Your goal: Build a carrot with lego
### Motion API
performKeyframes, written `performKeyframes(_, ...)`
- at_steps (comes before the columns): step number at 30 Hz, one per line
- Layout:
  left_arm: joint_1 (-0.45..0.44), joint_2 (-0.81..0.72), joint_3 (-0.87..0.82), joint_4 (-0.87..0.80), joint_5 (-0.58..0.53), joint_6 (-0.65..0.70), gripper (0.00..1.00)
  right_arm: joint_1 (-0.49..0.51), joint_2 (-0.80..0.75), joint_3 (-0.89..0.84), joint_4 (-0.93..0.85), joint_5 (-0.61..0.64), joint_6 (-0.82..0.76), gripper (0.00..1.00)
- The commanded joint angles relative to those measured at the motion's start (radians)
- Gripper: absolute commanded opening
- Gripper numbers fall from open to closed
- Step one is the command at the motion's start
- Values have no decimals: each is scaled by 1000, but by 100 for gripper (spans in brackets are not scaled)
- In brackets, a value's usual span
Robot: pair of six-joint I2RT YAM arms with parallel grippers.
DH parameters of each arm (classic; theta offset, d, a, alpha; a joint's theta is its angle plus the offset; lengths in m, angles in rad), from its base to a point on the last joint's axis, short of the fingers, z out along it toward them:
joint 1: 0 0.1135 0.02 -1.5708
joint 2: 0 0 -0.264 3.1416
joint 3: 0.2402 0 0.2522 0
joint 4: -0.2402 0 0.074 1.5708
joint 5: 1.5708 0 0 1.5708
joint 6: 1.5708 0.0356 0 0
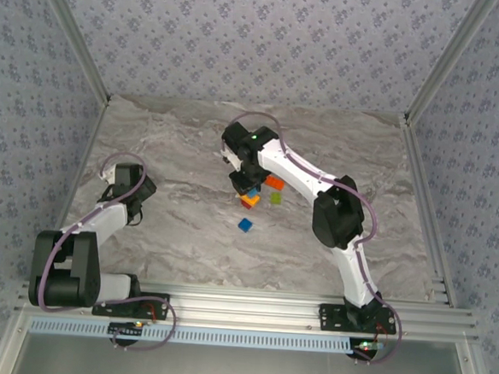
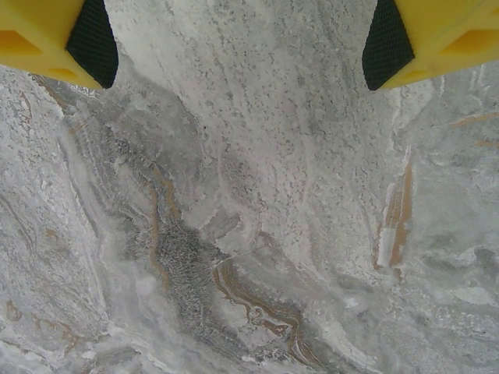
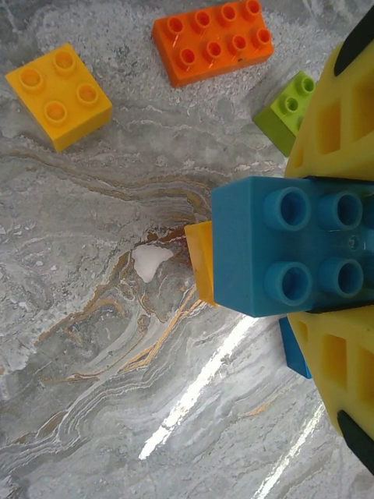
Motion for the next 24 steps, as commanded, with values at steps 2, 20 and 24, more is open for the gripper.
performKeyframes(2, -9, 1, 30, -17, -13, 7, 85, -8, -4, -23, 11, -19, -26, 32)
performKeyframes(20, -9, 3, 31, -19, -14, 8, 85, -20, -6, -95, 48, -45, -80, 33)
performKeyframes(24, -9, 2, 30, -19, -14, 8, 85, -20, -3, -107, 45, -47, -101, 33)
